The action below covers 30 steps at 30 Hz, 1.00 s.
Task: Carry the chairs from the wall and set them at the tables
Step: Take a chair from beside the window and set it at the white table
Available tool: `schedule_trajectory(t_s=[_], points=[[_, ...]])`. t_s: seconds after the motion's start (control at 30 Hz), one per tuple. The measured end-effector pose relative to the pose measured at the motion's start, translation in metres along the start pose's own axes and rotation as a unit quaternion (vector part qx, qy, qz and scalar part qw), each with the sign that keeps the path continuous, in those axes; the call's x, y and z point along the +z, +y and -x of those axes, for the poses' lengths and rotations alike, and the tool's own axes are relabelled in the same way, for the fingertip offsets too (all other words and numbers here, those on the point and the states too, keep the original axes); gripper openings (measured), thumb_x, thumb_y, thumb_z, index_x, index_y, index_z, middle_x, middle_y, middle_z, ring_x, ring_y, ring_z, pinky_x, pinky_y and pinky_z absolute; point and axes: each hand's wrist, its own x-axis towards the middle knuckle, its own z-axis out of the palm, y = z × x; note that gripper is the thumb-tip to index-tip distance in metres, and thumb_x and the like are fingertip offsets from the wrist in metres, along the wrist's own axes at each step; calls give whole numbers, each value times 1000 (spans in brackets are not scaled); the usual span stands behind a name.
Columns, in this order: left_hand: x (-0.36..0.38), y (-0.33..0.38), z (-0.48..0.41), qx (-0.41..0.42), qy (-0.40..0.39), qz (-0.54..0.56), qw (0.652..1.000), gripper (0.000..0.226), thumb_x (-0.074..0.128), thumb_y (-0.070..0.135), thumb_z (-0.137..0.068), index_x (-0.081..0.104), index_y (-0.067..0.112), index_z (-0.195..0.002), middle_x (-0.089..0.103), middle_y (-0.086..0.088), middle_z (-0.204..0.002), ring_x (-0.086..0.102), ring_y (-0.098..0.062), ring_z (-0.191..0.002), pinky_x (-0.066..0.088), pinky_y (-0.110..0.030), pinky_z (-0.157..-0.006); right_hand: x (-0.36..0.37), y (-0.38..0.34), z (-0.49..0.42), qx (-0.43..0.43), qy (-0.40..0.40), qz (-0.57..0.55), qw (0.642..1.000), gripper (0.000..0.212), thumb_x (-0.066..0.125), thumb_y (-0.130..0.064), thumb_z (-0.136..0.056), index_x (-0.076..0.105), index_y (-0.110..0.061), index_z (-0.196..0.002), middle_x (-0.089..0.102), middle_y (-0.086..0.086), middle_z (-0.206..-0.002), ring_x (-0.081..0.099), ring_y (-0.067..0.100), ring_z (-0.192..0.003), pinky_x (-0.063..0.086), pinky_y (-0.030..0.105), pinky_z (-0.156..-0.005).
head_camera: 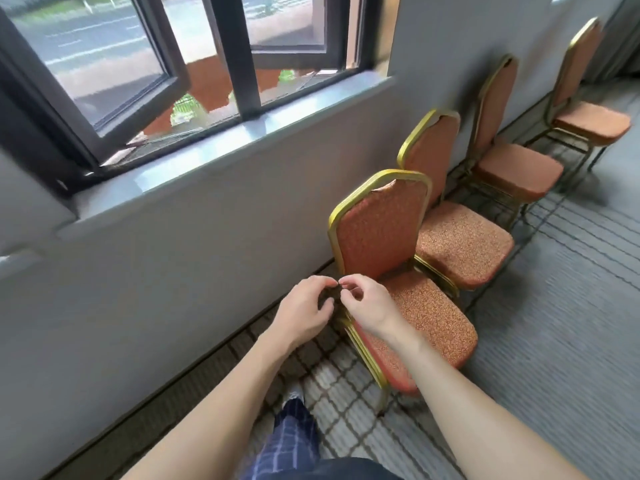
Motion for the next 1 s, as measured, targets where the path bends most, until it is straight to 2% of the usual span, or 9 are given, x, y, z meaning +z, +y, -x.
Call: schedule_trajectory(t_s=[0.1, 0.2, 0.3, 0.5, 0.73, 0.87, 1.0], points=[[-25, -16, -66, 44, -36, 0, 998, 36, 55, 25, -92, 57, 28, -128, 59, 12, -128, 50, -7, -121, 43, -28, -101, -9, -15, -53, 36, 35, -1, 999, 26, 55, -38, -89, 66, -34, -111, 66, -20, -107, 60, -1, -97, 52, 31, -92], [-52, -23, -138, 96, -88, -39, 991, 36, 55, 25, -91, 57, 29, -126, 60, 9, -118, 54, -10, -112, 47, -27, -92, -20, -29, -103, 65, 100, -4, 993, 20, 54, -36, -93, 68, -34, -109, 67, -20, -107, 60, 3, -100, 50, 26, -90], [-64, -22, -194, 130, -106, -54, 984, 36, 54, 24, -90, 56, 30, -126, 58, 9, -114, 54, -10, -108, 50, -29, -88, -29, -36, -137, 93, 116, -15, 989, 21, 53, -37, -94, 67, -35, -110, 66, -20, -107, 60, 3, -99, 51, 25, -86], [-55, -22, -291, 178, -136, -64, 972, 35, 52, 17, -93, 55, 30, -125, 56, 8, -120, 52, -11, -111, 50, -31, -89, -48, -29, -212, 130, 144, -51, 980, 27, 52, -42, -94, 65, -33, -116, 67, -17, -105, 62, 5, -99, 54, 30, -86], [-33, -18, -375, 212, -162, -88, 960, 41, 54, 7, -92, 57, 24, -130, 55, 2, -125, 46, -15, -119, 42, -22, -89, -70, 0, -291, 163, 161, -86, 970, 29, 55, -39, -93, 61, -30, -119, 58, -9, -116, 56, 13, -110, 51, 36, -95], [-26, -13, -423, 241, -170, -121, 948, 45, 58, 7, -88, 57, 23, -131, 53, 0, -127, 45, -21, -125, 47, -30, -97, -76, 7, -318, 210, 146, -115, 960, 42, 56, -40, -95, 51, -26, -134, 45, -3, -135, 47, 18, -124, 42, 30, -98], [-12, 1, -468, 294, -228, -175, 912, 58, 60, 4, -87, 52, 27, -139, 47, -2, -135, 41, -22, -131, 47, -33, -98, -85, 16, -340, 240, 159, -140, 947, 54, 57, -38, -95, 43, -22, -144, 40, -1, -139, 45, 19, -128, 40, 30, -102]])
